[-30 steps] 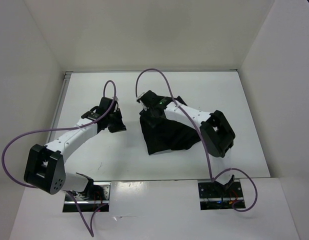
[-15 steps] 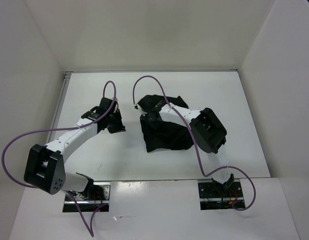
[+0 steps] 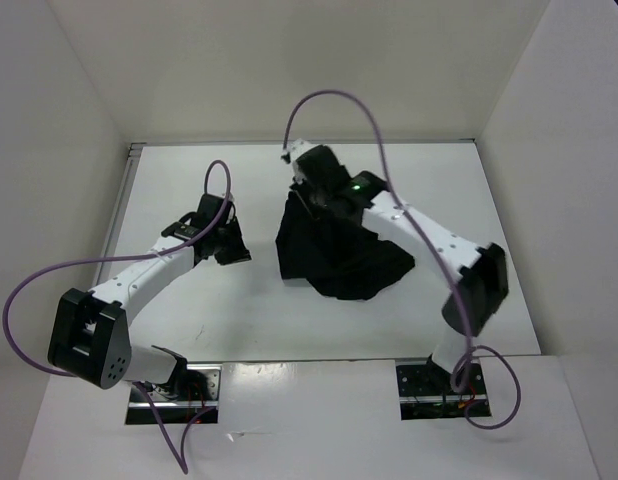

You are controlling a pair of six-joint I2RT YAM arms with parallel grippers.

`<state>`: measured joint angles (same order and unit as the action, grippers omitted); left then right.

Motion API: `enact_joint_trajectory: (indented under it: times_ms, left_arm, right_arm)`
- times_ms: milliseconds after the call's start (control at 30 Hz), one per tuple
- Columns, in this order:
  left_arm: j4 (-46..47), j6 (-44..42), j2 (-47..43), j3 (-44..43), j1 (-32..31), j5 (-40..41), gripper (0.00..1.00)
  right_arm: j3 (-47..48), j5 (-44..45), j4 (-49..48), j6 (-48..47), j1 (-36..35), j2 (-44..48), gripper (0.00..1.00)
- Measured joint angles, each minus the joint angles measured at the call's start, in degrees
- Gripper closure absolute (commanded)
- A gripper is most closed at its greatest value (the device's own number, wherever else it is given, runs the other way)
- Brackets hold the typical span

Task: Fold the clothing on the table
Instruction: Flatten the skirt out

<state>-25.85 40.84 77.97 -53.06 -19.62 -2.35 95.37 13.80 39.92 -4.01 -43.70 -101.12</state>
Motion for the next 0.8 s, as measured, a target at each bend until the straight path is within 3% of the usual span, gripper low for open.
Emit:
enact_joint_trajectory:
  times_ms: [33,67,100,133,167,367,500,600,800]
  left_arm:
    - [0.2,-0.1,0.0,0.0,0.0,0.0,0.72]
    - [0.7,-0.1,0.0,0.0,0.0,-0.1,0.56]
    - [1.2,-0.1,0.0,0.0,0.0,-0.2,0.56]
    - [1.9,0.2,0.0,0.0,0.0,-0.5,0.44]
    - [2.4,0.1,0.0,0.0,0.0,-0.8,0.41]
    - [5.9,-0.1,0.2,-2.6,0.5,-2.9,0.38]
    - [8.7,-0.1,0.3,-4.9,0.5,-3.8,0.38]
    - [9.4,-0.1,0.3,-4.9,0.6,-4.2,0.38]
    - [9.3,-0.1,0.2,-4.9,0.6,-4.3,0.36]
  right_arm:
    - [0.4,-0.3,0.0,0.5,0.2,2.8,1.0]
    - [0.4,-1.3,0.0,1.3,1.0,6.4,1.0]
    - [0.4,-1.8,0.0,1.7,1.5,8.3,1.0]
    - [0.2,-2.8,0.0,2.7,2.7,11.1,1.0]
    - [0.1,-3.2,0.1,3.0,3.3,12.0,1.0]
    - [-6.3,-5.4,1.9,7.4,6.2,14.7,1.0]
    - [-5.6,-4.1,3.1,10.4,6.2,15.5,1.0]
    - [-0.3,-1.2,3.5,11.8,6.2,15.9,1.0]
    - [19.7,7.1,2.8,14.1,6.0,14.6,1.0]
